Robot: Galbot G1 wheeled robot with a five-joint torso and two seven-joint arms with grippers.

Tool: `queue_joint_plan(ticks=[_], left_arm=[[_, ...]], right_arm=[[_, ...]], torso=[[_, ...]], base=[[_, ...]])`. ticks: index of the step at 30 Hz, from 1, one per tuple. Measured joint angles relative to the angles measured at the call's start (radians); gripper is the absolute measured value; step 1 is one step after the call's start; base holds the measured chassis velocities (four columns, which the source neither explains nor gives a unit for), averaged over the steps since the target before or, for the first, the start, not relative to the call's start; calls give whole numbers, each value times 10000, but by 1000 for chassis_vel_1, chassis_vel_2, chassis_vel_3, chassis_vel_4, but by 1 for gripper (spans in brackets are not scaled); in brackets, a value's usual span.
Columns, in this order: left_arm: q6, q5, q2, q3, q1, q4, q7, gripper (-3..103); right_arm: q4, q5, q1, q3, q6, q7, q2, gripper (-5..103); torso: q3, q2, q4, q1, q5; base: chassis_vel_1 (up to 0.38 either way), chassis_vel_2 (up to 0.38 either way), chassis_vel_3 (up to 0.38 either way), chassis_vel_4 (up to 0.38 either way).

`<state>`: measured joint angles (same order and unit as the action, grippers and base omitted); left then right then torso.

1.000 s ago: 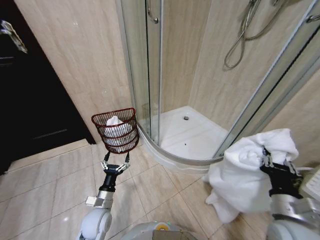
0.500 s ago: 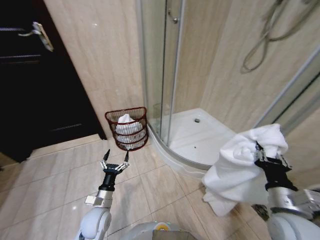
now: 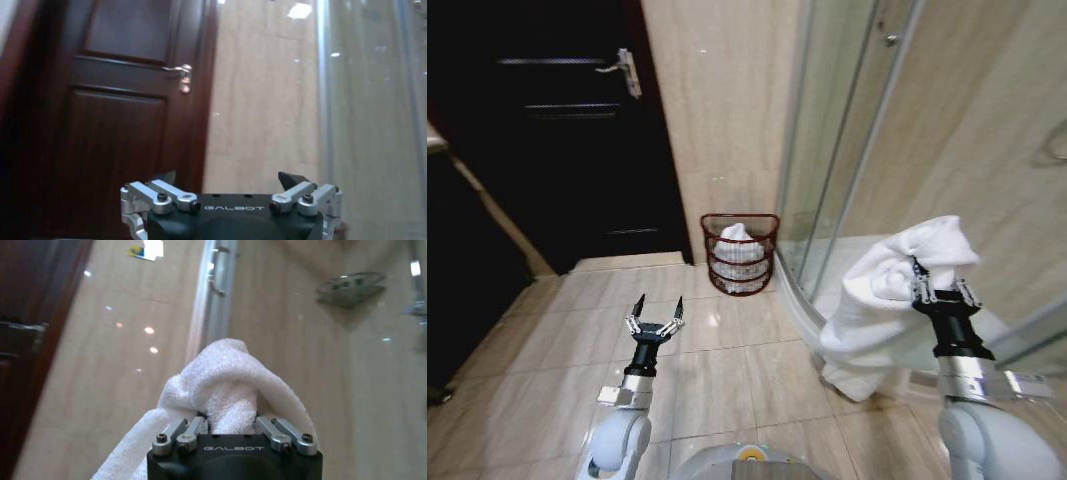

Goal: Discard the used towel into the hamper.

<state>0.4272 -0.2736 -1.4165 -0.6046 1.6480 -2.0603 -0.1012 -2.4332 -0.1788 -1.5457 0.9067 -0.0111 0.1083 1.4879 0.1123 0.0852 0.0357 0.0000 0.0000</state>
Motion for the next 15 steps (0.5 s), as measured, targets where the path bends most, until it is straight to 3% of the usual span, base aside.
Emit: queue_joint_plan(ticks=[7, 15], left_arm=[[302, 69, -31, -12, -28, 282, -25, 100], [879, 311, -121, 65, -166, 655, 184, 100]], right_arm=[[-295, 540, -204, -438, 51, -160, 487, 27], [31, 806, 38, -408, 65, -342, 295, 27]], torso=[[0, 0, -1, 0, -2], [0, 0, 2, 0, 1]], base=[[122, 119, 119, 131], [78, 78, 82, 76]])
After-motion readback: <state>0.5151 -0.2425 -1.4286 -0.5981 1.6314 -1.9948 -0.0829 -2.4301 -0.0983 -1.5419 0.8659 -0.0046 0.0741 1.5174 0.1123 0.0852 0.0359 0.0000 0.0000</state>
